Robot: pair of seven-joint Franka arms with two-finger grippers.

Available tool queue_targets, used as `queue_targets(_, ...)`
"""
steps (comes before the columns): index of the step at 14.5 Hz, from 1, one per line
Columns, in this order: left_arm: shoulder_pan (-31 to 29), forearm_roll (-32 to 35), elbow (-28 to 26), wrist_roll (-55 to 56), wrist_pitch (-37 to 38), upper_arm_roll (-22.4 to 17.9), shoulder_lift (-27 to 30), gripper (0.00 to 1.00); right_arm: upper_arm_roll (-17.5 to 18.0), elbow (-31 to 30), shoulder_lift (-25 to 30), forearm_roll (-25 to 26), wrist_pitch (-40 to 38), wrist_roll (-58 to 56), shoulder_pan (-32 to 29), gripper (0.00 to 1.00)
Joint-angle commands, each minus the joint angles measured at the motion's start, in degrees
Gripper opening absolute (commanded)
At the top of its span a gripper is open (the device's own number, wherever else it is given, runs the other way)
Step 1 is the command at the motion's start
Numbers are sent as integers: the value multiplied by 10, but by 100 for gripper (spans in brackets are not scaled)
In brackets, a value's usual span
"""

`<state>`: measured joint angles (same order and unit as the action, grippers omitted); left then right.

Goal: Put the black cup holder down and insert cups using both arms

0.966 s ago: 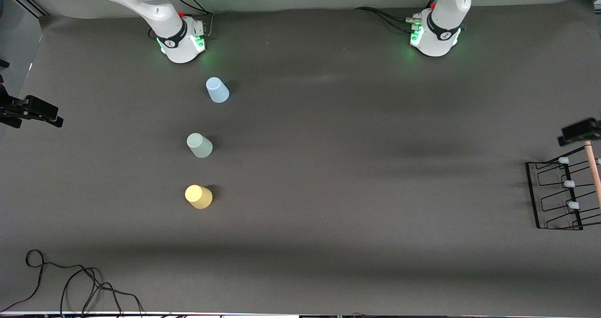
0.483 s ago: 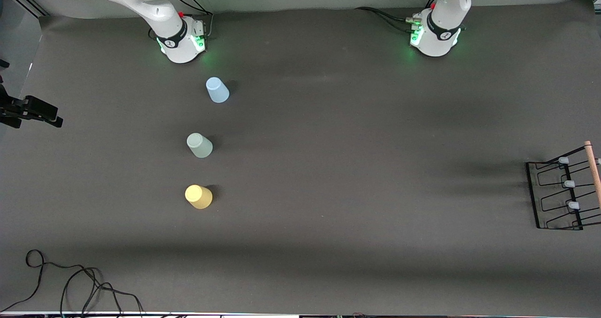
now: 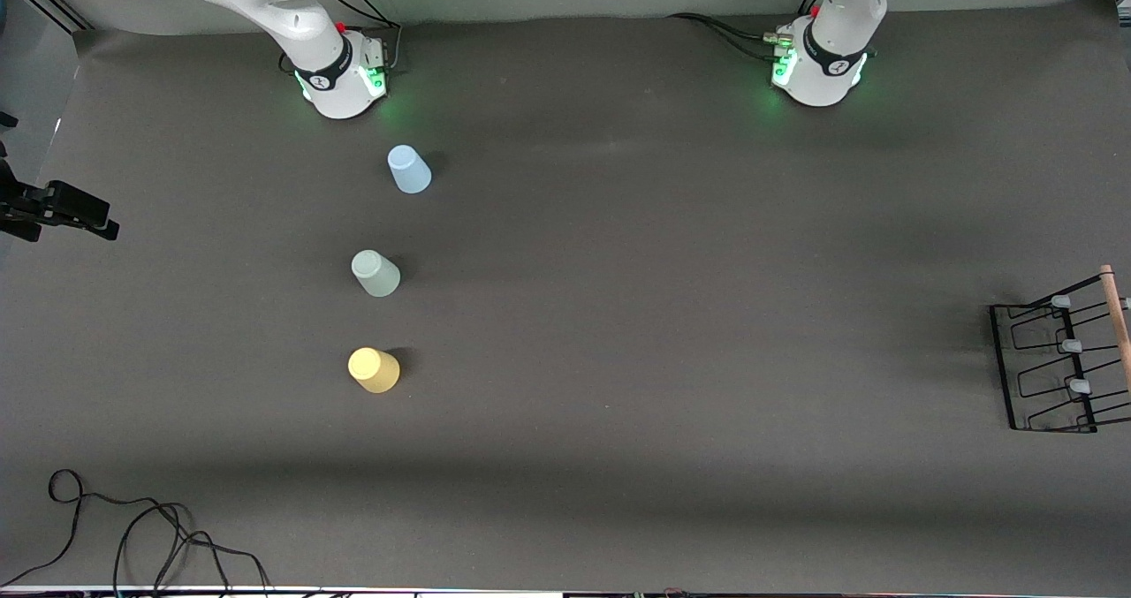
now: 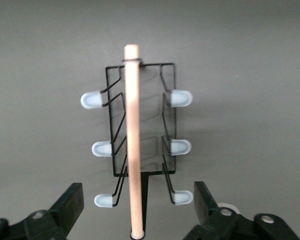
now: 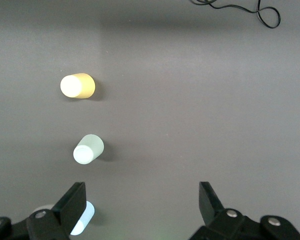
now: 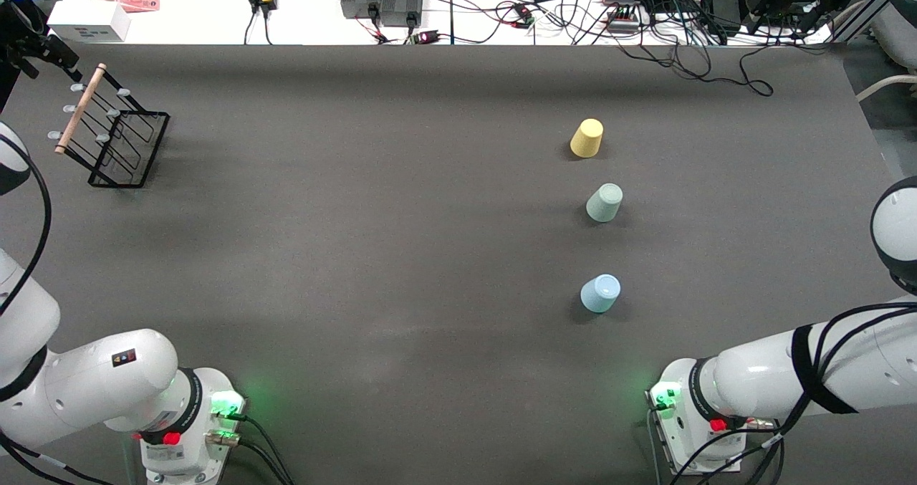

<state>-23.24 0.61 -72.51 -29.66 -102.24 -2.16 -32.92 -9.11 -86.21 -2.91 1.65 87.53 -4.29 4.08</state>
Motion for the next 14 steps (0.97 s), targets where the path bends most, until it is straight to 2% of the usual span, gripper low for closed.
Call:
queue_targets(1,-6,4,-45,8,-35,2,6,82,-1,13,-4,3,-11,12,3,100)
queue_targets(4,-5,19,-82,7,-64,2,3,82,0,13,-4,3,-11,12,3,100)
queue_targets(5,-6,19,-93,7,-81,2,3,79,-1,13,-4,3,-11,12,3,100)
queue_targets(7,-6,19,-95,7,-88,2,3,60,0,13,-4,3,-11,13,4,100)
queue_targets(9,-1,19,-95,7,-89,2,-1,51,0,13,-4,3,-11,13,4,100)
queue_targets(11,0,19,-94,6,-86,2,-1,34,0,13,-4,3,-11,12,4,100)
queue_targets(14,2,19,-95,3,-90,2,-8,34,0,13,-4,3,-11,9,3,100)
